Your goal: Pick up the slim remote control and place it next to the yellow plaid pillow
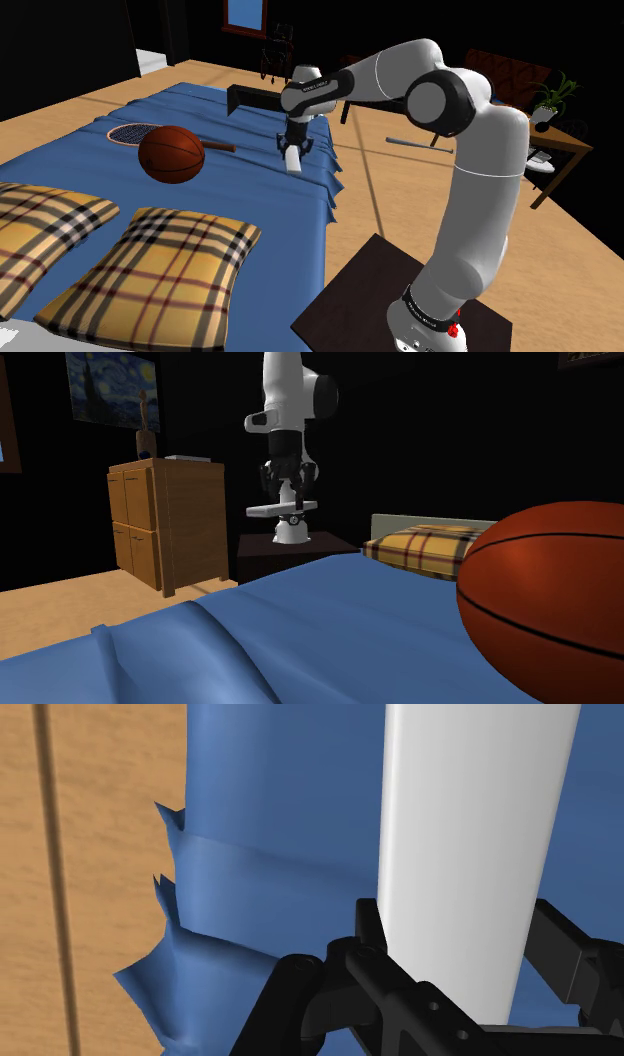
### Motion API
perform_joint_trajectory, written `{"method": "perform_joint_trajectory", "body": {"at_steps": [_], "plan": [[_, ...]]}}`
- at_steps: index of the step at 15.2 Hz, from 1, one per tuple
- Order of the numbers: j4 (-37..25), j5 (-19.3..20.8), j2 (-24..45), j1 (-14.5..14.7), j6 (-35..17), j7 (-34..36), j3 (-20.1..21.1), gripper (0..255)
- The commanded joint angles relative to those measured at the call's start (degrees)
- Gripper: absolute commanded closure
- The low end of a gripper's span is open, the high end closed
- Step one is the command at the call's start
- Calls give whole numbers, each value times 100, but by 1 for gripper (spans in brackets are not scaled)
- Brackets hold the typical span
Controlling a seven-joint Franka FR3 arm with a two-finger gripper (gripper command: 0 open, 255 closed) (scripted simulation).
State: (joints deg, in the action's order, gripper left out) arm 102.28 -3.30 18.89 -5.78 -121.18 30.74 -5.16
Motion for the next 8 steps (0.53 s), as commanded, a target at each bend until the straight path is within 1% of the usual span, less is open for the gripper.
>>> {"method": "perform_joint_trajectory", "body": {"at_steps": [1,8], "plan": [[397,36,-292,97,-109,130,31,255],[1979,163,-1448,494,-555,790,253,255]]}}
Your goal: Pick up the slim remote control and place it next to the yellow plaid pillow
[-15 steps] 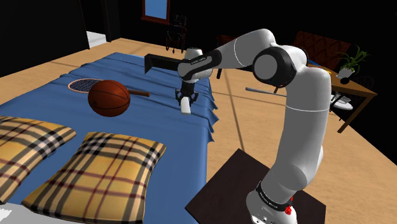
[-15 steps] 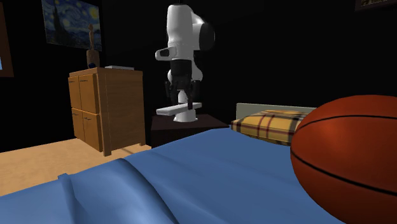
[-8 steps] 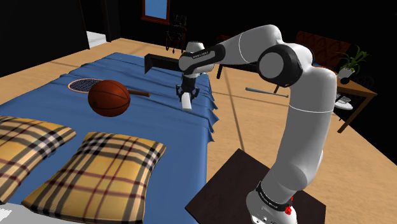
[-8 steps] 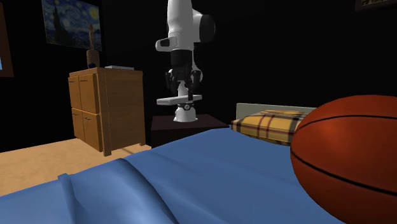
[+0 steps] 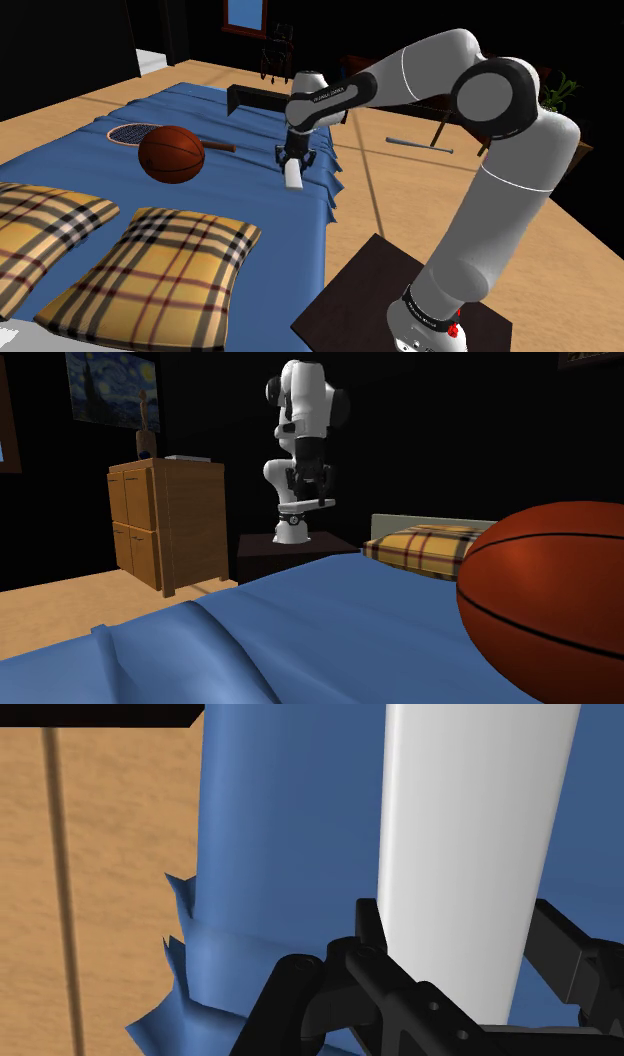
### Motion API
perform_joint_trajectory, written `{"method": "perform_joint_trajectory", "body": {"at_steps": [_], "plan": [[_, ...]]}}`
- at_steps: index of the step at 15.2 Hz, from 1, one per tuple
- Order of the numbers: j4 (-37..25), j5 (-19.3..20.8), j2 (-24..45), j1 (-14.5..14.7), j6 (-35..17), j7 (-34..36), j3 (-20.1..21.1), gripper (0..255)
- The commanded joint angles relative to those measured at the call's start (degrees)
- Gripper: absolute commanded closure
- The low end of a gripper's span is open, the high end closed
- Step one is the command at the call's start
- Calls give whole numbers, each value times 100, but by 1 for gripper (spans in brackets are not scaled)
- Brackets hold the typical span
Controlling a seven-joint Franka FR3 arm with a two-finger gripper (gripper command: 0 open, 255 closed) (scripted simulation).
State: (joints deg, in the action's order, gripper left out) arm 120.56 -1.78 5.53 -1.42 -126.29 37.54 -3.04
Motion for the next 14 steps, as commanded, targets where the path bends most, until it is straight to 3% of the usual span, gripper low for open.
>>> {"method": "perform_joint_trajectory", "body": {"at_steps": [1,12,14], "plan": [[348,23,-266,111,-90,213,86,255],[2132,-93,-1815,730,-352,1440,784,255],[2206,-90,-1718,728,-523,1440,790,255]]}}
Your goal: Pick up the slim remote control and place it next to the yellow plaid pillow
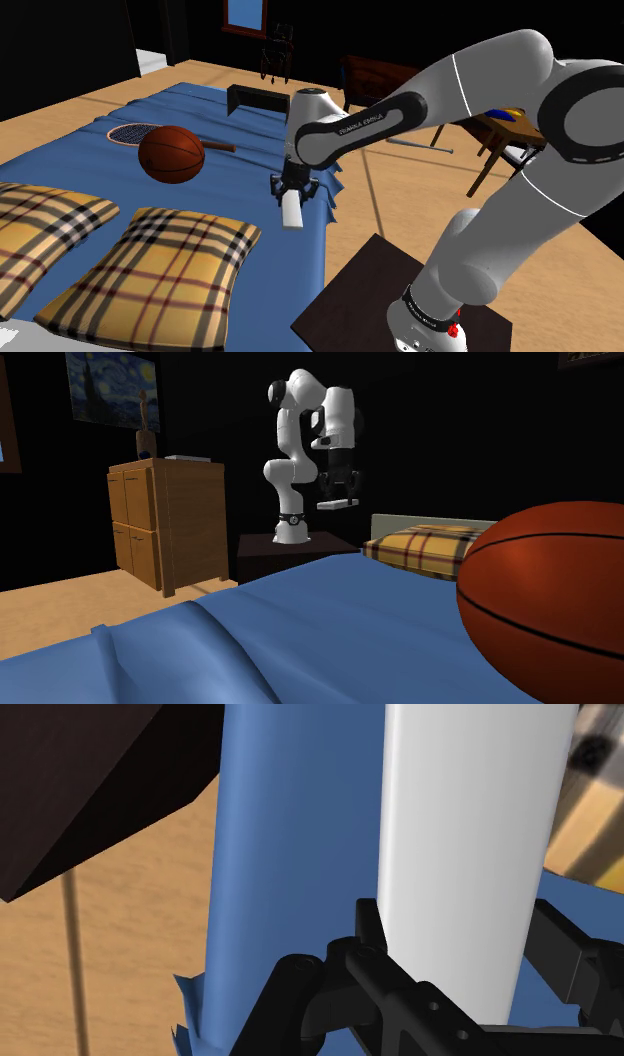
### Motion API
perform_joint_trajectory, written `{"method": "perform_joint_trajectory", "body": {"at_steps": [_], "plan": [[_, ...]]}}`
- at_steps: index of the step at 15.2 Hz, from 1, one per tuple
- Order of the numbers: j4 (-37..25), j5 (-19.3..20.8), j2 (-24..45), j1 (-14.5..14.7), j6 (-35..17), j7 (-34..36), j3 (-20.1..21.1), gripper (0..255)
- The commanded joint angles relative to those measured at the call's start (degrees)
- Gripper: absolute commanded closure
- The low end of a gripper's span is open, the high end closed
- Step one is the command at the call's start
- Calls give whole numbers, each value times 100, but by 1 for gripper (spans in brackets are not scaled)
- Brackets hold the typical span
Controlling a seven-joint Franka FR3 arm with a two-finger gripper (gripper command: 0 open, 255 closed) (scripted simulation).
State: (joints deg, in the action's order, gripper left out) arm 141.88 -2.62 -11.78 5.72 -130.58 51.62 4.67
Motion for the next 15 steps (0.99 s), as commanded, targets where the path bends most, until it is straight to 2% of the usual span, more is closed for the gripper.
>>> {"method": "perform_joint_trajectory", "body": {"at_steps": [1,15], "plan": [[110,-5,63,13,-179,33,21,255],[462,46,927,6,-1394,60,43,255]]}}
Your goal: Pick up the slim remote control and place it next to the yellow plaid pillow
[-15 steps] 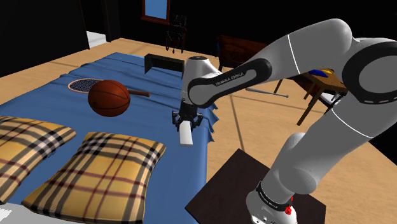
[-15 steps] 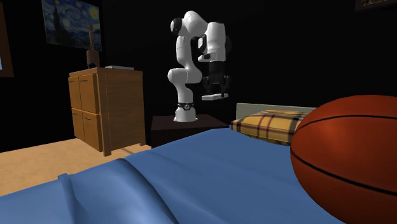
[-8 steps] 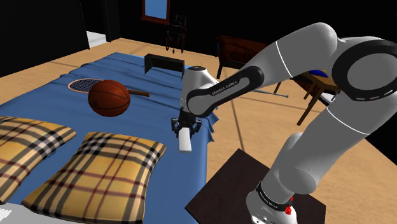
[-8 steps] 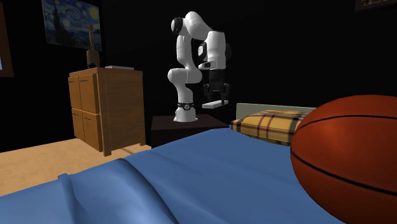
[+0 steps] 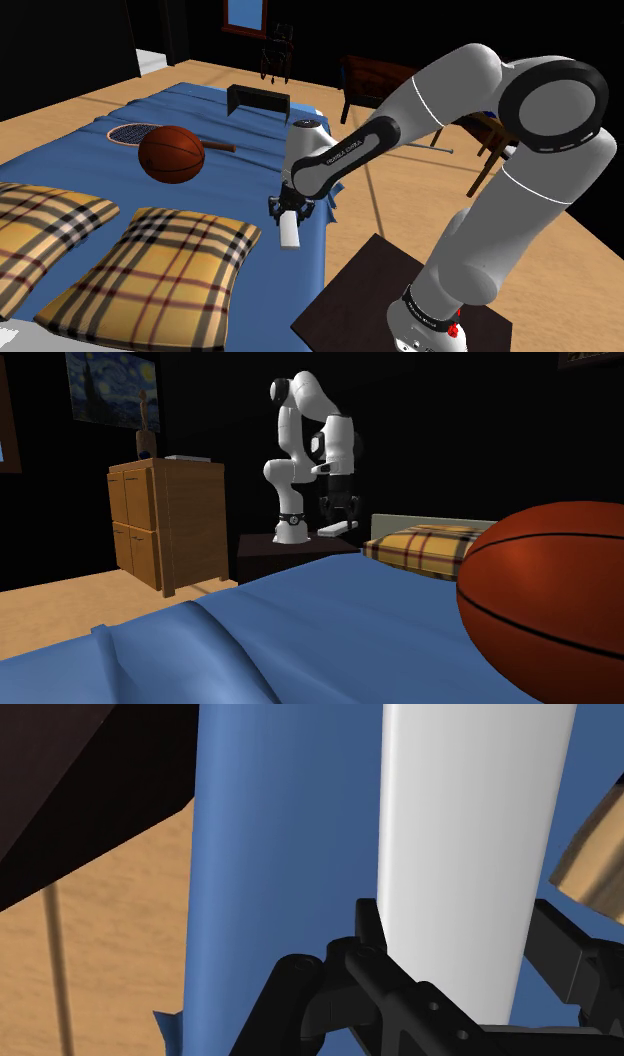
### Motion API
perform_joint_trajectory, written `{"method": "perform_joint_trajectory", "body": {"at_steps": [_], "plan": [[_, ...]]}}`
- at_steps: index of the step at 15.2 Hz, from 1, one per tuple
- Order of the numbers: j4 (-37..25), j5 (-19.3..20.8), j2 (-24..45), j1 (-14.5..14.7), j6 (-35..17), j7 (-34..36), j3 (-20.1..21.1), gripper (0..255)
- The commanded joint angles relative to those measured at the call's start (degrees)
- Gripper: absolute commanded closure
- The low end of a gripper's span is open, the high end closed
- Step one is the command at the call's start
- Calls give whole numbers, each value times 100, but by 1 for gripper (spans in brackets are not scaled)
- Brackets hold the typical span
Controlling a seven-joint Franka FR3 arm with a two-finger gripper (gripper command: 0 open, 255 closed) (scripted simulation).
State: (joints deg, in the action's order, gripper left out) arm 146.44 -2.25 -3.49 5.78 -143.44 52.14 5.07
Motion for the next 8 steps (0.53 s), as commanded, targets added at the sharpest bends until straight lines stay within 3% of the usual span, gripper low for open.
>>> {"method": "perform_joint_trajectory", "body": {"at_steps": [1,8], "plan": [[20,16,170,0,-195,12,3,255],[84,76,709,-2,-797,48,0,255]]}}
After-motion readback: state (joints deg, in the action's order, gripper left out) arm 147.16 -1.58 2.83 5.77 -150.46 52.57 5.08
